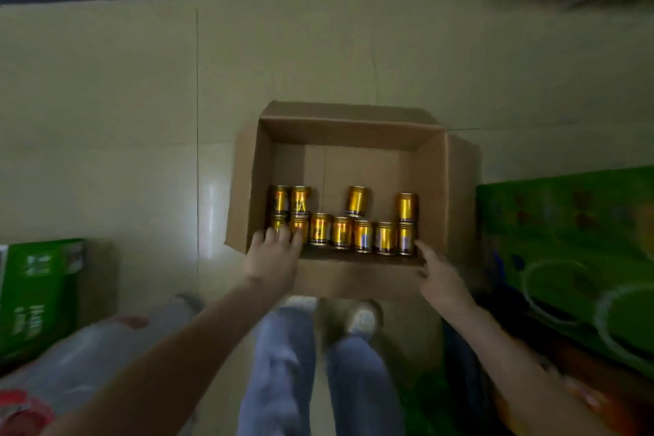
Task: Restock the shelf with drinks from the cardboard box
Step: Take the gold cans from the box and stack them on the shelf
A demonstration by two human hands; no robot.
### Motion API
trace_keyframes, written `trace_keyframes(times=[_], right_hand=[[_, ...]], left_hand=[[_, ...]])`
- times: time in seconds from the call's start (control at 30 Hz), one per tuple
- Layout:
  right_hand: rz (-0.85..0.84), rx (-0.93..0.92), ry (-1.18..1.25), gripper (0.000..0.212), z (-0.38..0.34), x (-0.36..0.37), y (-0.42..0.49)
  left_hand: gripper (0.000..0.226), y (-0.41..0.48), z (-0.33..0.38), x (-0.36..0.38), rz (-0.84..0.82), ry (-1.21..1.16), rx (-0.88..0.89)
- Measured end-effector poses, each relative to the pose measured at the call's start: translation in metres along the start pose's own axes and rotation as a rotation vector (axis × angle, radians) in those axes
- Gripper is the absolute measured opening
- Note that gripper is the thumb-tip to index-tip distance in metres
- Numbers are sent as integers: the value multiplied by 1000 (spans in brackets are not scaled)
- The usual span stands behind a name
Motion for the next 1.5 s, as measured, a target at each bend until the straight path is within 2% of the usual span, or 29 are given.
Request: trace_keyframes(times=[0.1,0.23,0.33,0.4,0.5,0.57,0.67,0.77,0.83,0.93,1.03,1.13,1.27,1.37,1.5], right_hand=[[45,-62,0,62,-7,30,94],[108,-121,0,54,-22,80,195],[147,-155,-118,50,-37,112,257],[148,-119,-160,56,-40,128,288],[119,-36,-39,72,-36,146,320],[127,-17,68,80,-36,152,332],[171,-36,145,77,-36,147,338],[174,-45,265,76,-29,136,332],[191,-52,383,78,-26,126,316],[159,-73,609,79,-31,101,277],[100,-30,869,77,-48,62,215],[47,-30,1172,72,-75,16,132],[41,-87,1419,74,-111,-57,12],[21,-179,1433,70,-137,-109,-78],[129,-273,1510,71,-154,-171,-188]], left_hand=[[60,96,3,46,4,4,2],[61,194,4,106,-23,-116,-75],[61,255,3,146,-9,-210,-153],[66,283,9,170,-6,-204,-184],[76,299,18,180,27,-125,-237],[80,300,21,169,147,-158,-206],[83,311,11,154,277,-396,-190],[89,327,-2,155,88,-688,-285],[93,326,-3,151,-15,-816,-288],[97,305,-7,123,-4,-987,-262],[95,257,-4,64,-40,-1372,-216],[94,184,5,-10,-210,-1663,-79],[86,70,4,-115,-387,-1831,115],[89,-13,-6,-189,-469,-1862,215],[84,-109,-12,-278,-525,-1849,405]])
Point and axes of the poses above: each hand's wrist, its own y-axis towards the middle knuckle, its own x-axis out of the palm, z = x × y, the point moved 5 cm from there along y, towards the middle knuckle
